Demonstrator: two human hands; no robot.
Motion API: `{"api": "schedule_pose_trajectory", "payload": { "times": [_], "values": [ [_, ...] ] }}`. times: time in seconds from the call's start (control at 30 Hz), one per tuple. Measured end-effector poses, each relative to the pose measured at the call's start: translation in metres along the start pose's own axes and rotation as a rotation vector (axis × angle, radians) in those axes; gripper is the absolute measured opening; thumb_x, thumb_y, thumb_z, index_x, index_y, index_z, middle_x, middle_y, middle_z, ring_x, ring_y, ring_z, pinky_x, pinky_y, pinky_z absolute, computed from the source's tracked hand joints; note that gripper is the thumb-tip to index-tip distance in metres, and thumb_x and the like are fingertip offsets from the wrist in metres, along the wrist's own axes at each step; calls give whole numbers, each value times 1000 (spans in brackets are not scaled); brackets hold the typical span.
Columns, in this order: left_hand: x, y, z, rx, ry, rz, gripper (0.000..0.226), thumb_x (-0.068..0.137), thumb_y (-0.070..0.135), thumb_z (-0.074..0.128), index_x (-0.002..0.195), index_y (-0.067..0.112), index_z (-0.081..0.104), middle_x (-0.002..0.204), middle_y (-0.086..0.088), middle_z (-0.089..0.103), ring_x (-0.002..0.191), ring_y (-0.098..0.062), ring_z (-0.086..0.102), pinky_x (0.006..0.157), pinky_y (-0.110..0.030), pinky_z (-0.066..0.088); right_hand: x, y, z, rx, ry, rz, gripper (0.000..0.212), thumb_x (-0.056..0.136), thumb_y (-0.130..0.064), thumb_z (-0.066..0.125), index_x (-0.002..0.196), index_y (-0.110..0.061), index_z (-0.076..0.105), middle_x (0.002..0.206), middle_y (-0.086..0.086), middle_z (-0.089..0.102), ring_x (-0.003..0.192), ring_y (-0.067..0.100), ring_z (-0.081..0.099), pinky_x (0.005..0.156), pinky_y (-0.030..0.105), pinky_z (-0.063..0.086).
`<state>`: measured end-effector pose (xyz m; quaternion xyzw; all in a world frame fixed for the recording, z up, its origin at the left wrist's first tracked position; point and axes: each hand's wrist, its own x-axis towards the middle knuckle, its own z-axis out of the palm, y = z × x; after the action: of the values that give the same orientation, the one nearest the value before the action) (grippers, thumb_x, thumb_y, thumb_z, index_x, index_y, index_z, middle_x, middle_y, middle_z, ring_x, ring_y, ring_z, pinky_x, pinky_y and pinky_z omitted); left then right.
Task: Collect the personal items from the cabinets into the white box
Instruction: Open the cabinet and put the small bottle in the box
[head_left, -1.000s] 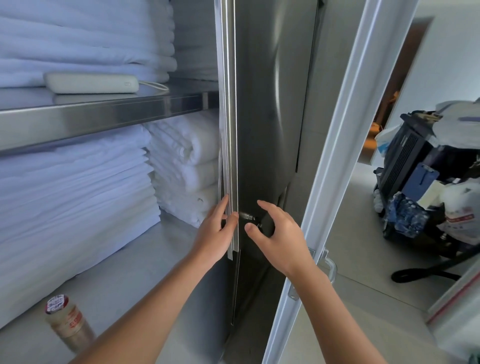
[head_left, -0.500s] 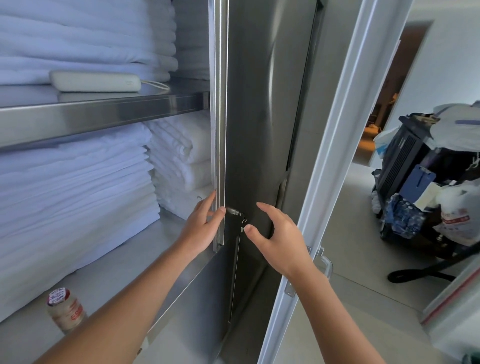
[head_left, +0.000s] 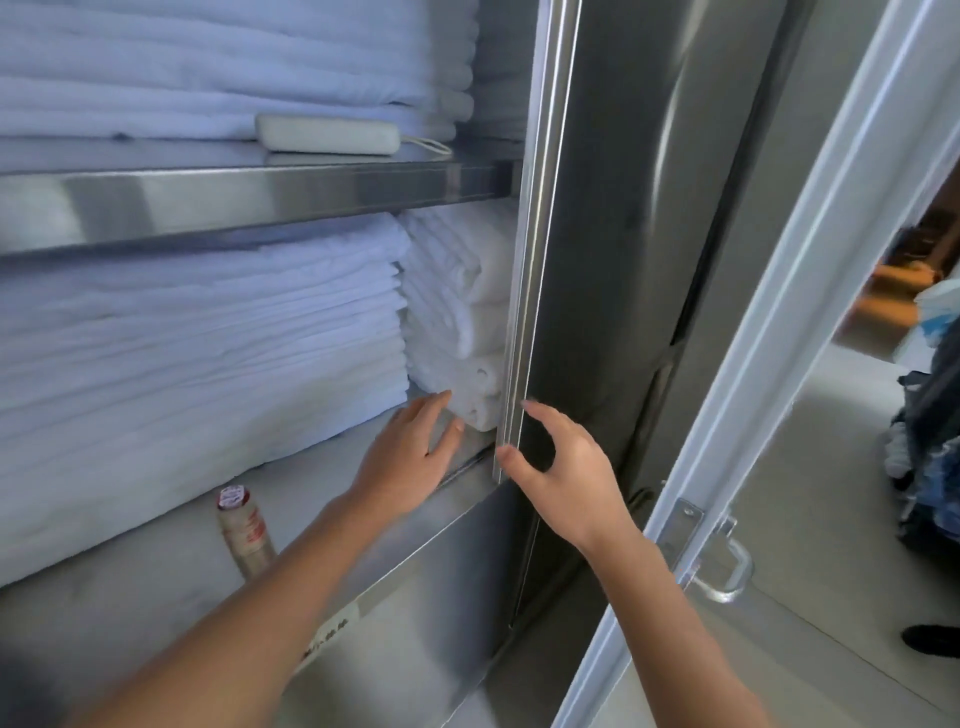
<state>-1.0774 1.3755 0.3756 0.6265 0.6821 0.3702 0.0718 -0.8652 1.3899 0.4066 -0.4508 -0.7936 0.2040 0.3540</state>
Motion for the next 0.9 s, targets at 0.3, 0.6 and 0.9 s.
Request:
{"api": "schedule_pose_trajectory", "payload": {
  "times": [0.3, 0.6, 0.9],
  "values": [
    [-91, 0, -68, 375, 262, -232, 46, 97, 50, 38, 129, 26, 59, 143, 5, 52, 129, -19, 47, 105, -41, 41, 10, -25, 54, 207, -304, -255, 64, 91, -48, 70, 147, -21, 52, 147, -4, 56, 136, 10, 47, 107, 20, 35],
    [-225, -5, -139, 623, 382, -541, 49, 96, 45, 39, 122, 13, 65, 126, -7, 64, 116, -27, 59, 96, -42, 48, -9, -94, 125, 406, -520, -391, 58, 87, -53, 69, 141, -35, 55, 140, -11, 60, 130, 9, 53, 102, 24, 39],
    [-230, -8, -144, 732, 381, -567, 48, 96, 49, 35, 121, 20, 63, 125, 0, 63, 112, -23, 59, 88, -36, 43, -8, -112, 144, 447, -588, -371, 60, 85, -59, 67, 141, -41, 52, 138, -14, 58, 130, 6, 50, 106, 29, 41]
  ]
}}
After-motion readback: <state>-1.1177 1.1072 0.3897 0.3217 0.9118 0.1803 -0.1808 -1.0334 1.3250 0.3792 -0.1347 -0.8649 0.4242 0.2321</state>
